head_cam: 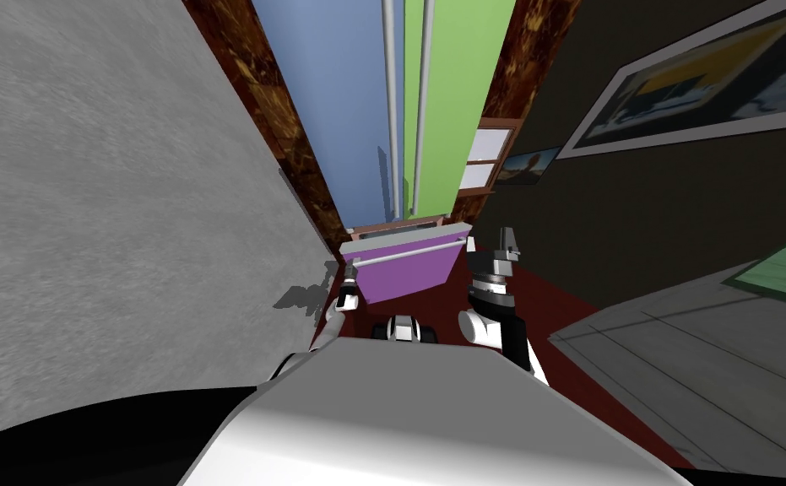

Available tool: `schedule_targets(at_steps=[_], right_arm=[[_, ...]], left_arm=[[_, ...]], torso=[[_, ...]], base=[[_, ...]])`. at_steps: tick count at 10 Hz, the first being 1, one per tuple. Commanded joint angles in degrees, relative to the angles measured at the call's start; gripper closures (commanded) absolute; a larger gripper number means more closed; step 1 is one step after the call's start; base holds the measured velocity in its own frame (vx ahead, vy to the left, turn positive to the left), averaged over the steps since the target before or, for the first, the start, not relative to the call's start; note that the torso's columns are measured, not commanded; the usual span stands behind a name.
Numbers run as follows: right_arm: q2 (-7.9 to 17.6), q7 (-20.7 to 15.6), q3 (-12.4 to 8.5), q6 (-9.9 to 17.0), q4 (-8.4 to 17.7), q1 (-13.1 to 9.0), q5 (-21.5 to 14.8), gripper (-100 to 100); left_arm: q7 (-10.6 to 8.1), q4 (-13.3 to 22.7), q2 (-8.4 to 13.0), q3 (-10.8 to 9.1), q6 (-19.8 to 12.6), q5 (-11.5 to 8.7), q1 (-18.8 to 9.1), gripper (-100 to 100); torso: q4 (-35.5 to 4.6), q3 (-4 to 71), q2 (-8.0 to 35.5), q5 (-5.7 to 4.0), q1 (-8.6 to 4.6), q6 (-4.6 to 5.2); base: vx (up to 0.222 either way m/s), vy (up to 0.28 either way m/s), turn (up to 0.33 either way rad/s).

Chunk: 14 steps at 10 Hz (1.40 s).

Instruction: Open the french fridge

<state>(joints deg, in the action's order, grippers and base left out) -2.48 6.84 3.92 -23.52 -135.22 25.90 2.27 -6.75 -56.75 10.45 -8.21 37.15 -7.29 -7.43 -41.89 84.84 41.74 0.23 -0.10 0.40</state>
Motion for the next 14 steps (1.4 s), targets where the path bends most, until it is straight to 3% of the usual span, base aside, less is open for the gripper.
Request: schedule_targets(at_steps=[1,2,3,4,6,9,10,11,12,14], right_arm=[[0.0,0.0,0.0,0.0,0.0,0.0,0.0,0],[0.0,0.0,0.0,0.0,0.0,0.0,0.0,0],[0.0,0.0,0.0,0.0,0.0,0.0,0.0,0],[0.0,0.0,0.0,0.0,0.0,0.0,0.0,0],[0.0,0.0,0.0,0.0,0.0,0.0,0.0,0],[0.0,0.0,0.0,0.0,0.0,0.0,0.0,0],[0.0,0.0,0.0,0.0,0.0,0.0,0.0,0],[0.0,0.0,0.0,0.0,0.0,0.0,0.0,0],[0.0,0.0,0.0,0.0,0.0,0.0,0.0,0],[0.0,0.0,0.0,0.0,0.0,0.0,0.0,0]], left_arm=[[-0.04,3.8,-0.2,0.39,0.2,0.1,-0.6,100],[-0.04,4.3,-0.2,0.39,0.2,0.1,-0.6,100],[0.04,5.7,1.5,-0.05,1.6,-1.1,-3.7,100],[0.04,8.1,1.5,-0.05,1.6,-1.1,-5.5,100],[0.04,10.7,1.5,-0.05,1.6,-1.1,-5.5,100],[0.04,10.7,1.5,-0.05,1.6,-1.1,-5.5,100],[0.12,12.2,3.2,-0.49,3.0,-2.3,-8.4,100],[0.12,13.5,3.2,-0.49,3.0,-2.3,-10.0,100],[0.12,16.0,3.2,-0.49,3.0,-2.3,-10.3,100],[0.12,17.2,3.2,-0.49,3.0,-2.3,-10.3,100]], torso=[[0.1,0.1,-0.2,0.06,0.07,0.01],[0.3,0.2,-0.3,0.15,0.15,-0.03],[0.3,0.2,-0.3,0.23,0.24,-0.05],[0.2,0.1,0.0,0.15,0.07,-0.01],[0.1,0.0,0.0,0.12,0.15,-0.06],[0.3,0.3,-0.4,0.21,0.3,-0.08],[0.3,0.2,-0.4,0.22,0.3,-0.09],[0.1,0.0,0.1,0.08,0.1,-0.11],[-0.1,-0.2,0.4,-0.02,-0.02,-0.07],[0.1,0.0,0.0,0.05,0.13,-0.08]], base=[[0.012,0.005,-0.007],[0.009,0.0,-0.002],[-0.094,-0.056,-0.036],[-0.116,-0.054,0.001],[-0.052,-0.002,-0.01],[-0.001,0.001,0.001],[-0.098,-0.048,-0.031],[-0.133,-0.047,0.001],[-0.07,-0.014,0.003],[-0.009,0.003,-0.003]])
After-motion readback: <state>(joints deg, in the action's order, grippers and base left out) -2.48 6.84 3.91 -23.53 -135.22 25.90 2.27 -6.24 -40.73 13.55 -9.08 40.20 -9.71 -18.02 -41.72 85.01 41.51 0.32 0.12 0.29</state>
